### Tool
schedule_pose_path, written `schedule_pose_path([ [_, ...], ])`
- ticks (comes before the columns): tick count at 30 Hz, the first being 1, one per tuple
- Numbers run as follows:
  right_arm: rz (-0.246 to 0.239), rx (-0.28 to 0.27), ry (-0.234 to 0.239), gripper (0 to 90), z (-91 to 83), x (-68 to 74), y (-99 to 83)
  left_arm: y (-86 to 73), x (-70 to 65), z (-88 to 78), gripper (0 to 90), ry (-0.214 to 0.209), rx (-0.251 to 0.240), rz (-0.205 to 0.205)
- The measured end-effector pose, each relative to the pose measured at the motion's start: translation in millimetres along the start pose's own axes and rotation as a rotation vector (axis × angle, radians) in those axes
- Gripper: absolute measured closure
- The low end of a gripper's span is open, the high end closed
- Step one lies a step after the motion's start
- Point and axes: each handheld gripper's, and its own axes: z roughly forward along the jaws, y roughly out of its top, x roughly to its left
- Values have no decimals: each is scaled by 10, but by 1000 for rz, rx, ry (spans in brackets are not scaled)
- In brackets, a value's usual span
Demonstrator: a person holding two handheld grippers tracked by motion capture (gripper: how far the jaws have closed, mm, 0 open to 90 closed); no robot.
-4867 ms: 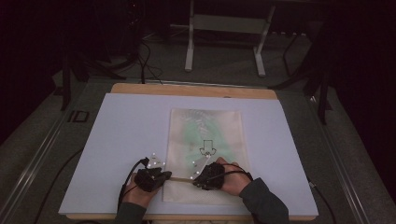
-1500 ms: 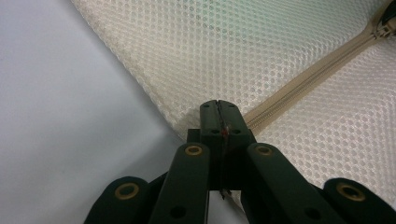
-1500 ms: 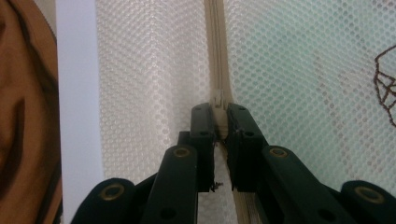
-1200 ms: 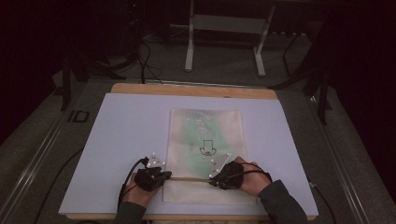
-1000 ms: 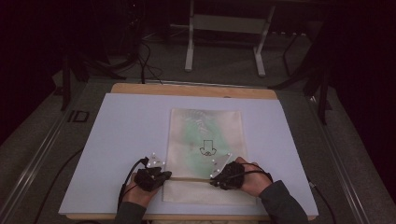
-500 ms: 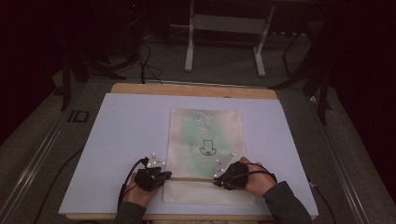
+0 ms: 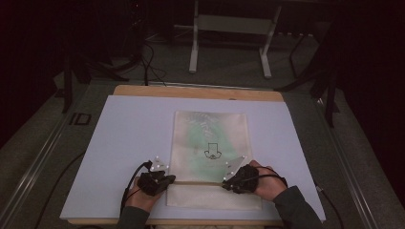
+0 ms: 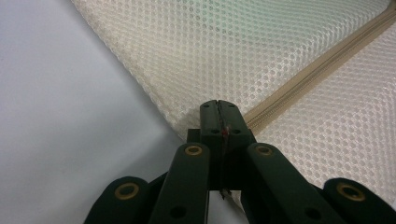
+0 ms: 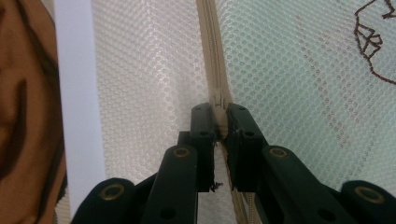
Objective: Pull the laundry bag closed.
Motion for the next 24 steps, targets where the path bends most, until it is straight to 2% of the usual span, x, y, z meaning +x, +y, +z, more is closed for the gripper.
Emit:
schedule_pose_path([
  [24, 34, 0, -11, 825, -103, -32, -178, 0, 5, 0, 895, -1, 0, -2],
])
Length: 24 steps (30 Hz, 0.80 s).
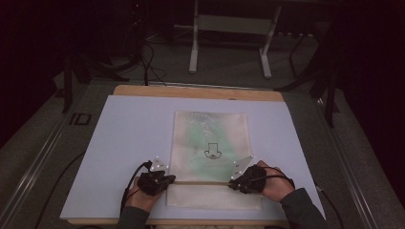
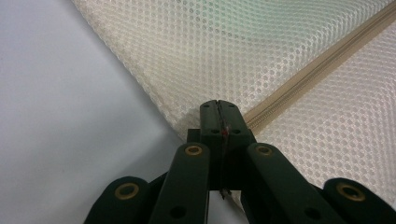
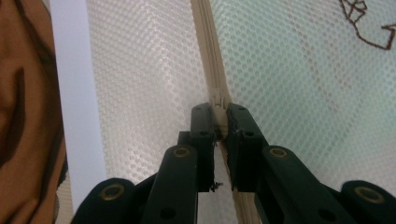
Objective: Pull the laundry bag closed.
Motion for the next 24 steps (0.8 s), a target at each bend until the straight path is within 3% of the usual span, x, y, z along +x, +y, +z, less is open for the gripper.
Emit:
schedule_pose_path([
  [24, 31, -6, -6, 825, -80, -27, -157, 0, 1, 0, 895, -1, 0, -1],
])
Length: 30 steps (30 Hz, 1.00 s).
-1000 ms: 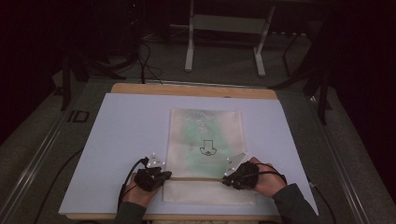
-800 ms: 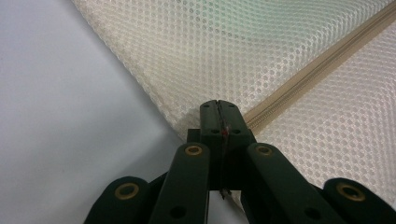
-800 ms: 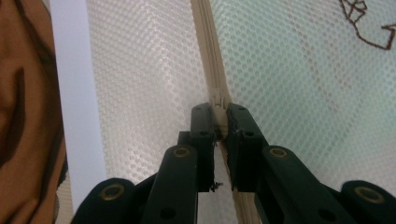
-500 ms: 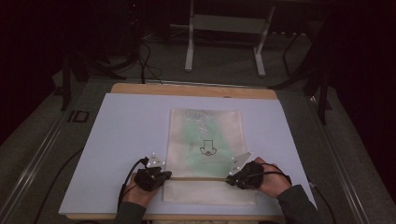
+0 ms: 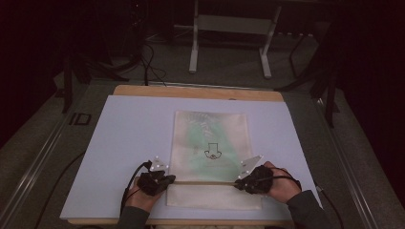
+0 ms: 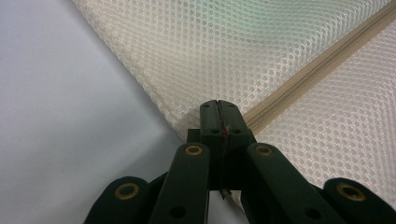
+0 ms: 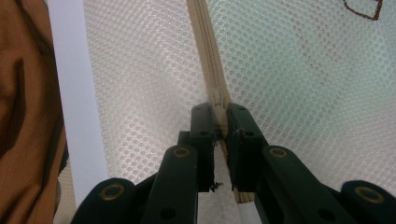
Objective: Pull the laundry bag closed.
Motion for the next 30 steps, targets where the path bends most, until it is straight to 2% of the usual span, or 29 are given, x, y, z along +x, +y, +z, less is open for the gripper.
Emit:
schedule_pose_path([
  [16, 30, 4, -12, 825, -81, -26, -154, 1, 0, -1, 895, 0, 1, 1],
  [30, 110, -4, -30, 824, -202, -68, -475, 3, -6, -1, 895, 4, 4, 2],
])
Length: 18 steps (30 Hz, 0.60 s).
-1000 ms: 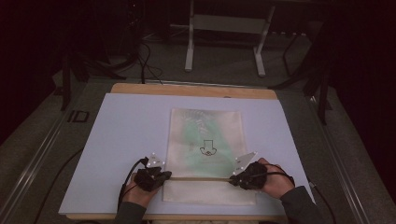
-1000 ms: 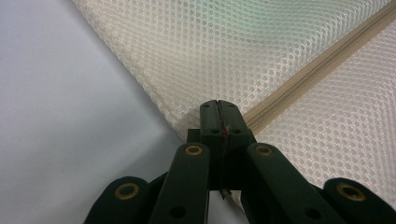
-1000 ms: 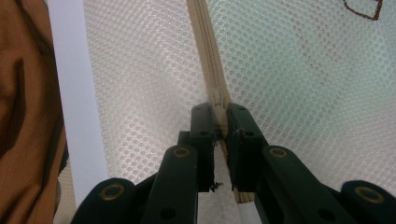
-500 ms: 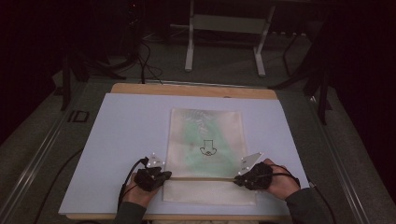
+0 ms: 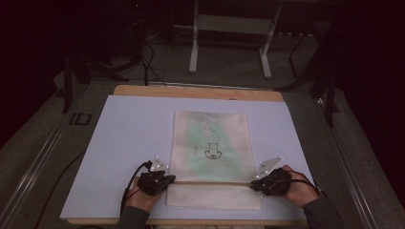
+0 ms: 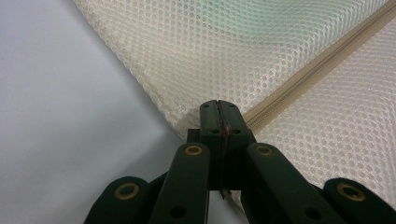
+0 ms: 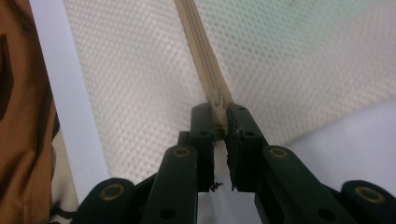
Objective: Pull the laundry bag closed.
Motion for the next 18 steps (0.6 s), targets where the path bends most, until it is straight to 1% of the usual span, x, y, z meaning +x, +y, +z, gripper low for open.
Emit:
schedule_pose_path([
  [3, 18, -7, -1, 825, -17, -14, -63, 2, -1, 0, 895, 1, 2, -1],
  [5, 19, -7, -3, 825, -17, -17, -73, 3, -1, 0, 895, 1, 3, -1],
  [6, 29, -12, -1, 824, -12, -22, -102, 4, -1, 0, 895, 1, 3, -1],
  [10, 29, -8, -3, 824, 6, -23, -112, 0, 2, -1, 895, 0, 1, 0],
  [15, 50, -27, 5, 814, 7, -23, -131, -7, -3, -2, 893, 0, -5, 1],
  [18, 67, -34, -10, 782, -4, -18, -142, -18, 1, -5, 883, -5, -15, 3],
])
